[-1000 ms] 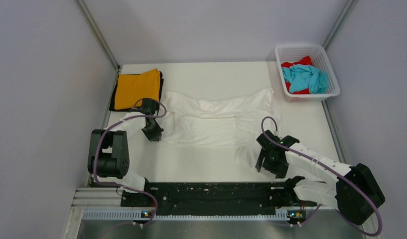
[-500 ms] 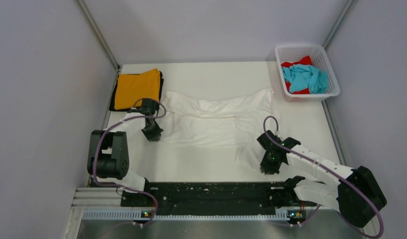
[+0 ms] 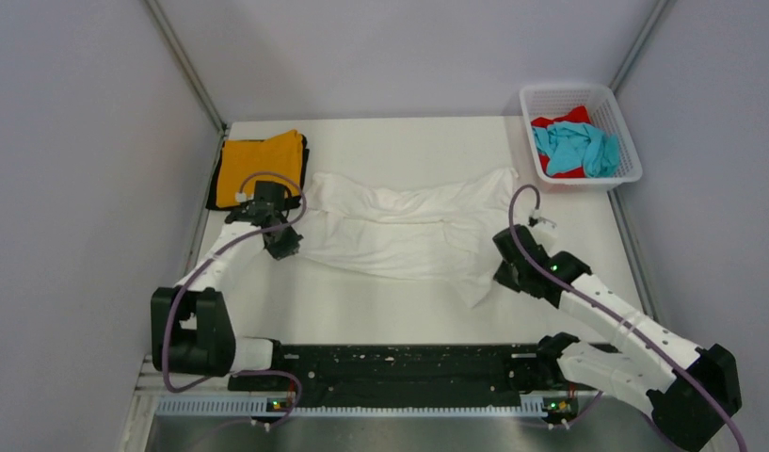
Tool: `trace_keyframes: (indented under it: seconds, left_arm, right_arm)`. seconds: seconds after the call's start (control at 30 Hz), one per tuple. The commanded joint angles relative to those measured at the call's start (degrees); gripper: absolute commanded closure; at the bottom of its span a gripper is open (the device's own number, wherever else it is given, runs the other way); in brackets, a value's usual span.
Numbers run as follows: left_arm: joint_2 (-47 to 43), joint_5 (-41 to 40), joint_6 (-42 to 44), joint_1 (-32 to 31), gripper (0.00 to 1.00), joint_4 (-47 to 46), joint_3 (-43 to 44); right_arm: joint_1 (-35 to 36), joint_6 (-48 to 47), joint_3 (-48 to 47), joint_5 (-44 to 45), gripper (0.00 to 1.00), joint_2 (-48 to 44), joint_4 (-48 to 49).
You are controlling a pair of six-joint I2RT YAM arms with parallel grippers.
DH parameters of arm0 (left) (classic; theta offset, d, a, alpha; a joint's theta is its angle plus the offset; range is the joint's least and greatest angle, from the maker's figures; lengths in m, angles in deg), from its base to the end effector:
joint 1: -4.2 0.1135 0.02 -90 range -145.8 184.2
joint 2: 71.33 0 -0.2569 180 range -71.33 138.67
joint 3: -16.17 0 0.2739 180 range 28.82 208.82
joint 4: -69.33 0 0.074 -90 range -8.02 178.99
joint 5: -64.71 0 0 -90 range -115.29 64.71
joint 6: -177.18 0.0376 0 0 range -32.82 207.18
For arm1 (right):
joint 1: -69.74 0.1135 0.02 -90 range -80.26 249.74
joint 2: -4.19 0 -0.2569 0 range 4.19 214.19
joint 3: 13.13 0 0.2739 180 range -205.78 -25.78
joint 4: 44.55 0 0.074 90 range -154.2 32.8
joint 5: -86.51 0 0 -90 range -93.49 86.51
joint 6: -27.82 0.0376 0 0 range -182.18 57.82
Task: Fold and stack the t-shirts
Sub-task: Flatten out the tshirt
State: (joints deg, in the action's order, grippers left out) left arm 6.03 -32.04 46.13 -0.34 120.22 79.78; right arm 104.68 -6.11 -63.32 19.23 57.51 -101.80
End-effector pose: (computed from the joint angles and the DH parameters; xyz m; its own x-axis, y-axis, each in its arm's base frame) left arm 0.2770 -0.0176 0.1985 -0.6980 -0.5988 -0.3928 -0.5701 0.7965 -0.2012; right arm 0.1671 0.0991 0.2101 -0.7063 0.4402 -0.5545 0.3838 0.8962 0.2227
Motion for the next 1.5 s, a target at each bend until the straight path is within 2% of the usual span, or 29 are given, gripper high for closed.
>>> trace_keyframes:
  seconds: [0.0, 0.23, 0.43, 0.63, 0.83, 1.0, 1.07, 1.2, 1.33, 1.47]
  left_arm:
    - [-8.60, 0.17, -0.19, 0.23, 1.00, 1.73, 8.40]
    - [-17.54, -1.71, -0.18, 0.31, 1.00, -0.45, 21.43]
    - [-20.59, -0.03, 1.55, 0.29, 1.00, -1.24, 35.78]
    - [-23.03, 1.78, 4.11, 0.28, 1.00, -1.69, 45.78]
    - [-29.01, 4.09, 6.35, 0.29, 1.00, -3.37, 49.93]
    - [-32.98, 6.35, 7.68, 0.29, 1.00, -3.43, 53.35]
    - [-33.68, 10.46, 7.73, 0.32, 1.00, -3.36, 54.75]
    - [-34.60, 12.70, 7.17, 0.32, 1.00, -3.66, 55.34]
    - [-33.51, 9.99, 7.18, 0.32, 1.00, -3.87, 54.89]
    - [-29.67, 9.26, 6.60, 0.32, 1.00, -3.13, 53.06]
  right_arm:
    - [-2.03, -8.99, -15.09, 12.13, 1.00, 0.52, 3.56]
    - [-5.70, -22.14, -37.03, 19.75, 1.00, 0.24, 8.51]
    - [-5.75, -32.98, -55.86, 19.18, 1.00, 2.76, 12.08]
    - [-5.75, -39.89, -70.82, 10.61, 1.00, 4.64, 13.24]
    - [-5.71, -44.27, -86.49, 0.15, 1.00, 7.32, 7.72]
    - [-5.76, -45.66, -90.17, -5.01, 1.00, 5.08, 6.98]
    - [-5.75, -45.94, -91.47, -7.16, 1.00, 4.22, 6.98]
    - [-5.76, -46.73, -92.00, -9.78, 1.00, 3.08, 7.10]
    - [-5.69, -48.57, -89.34, -6.22, 1.00, 2.60, 9.61]
    - [-5.74, -50.98, -83.89, 0.95, 1.00, 3.11, 13.50]
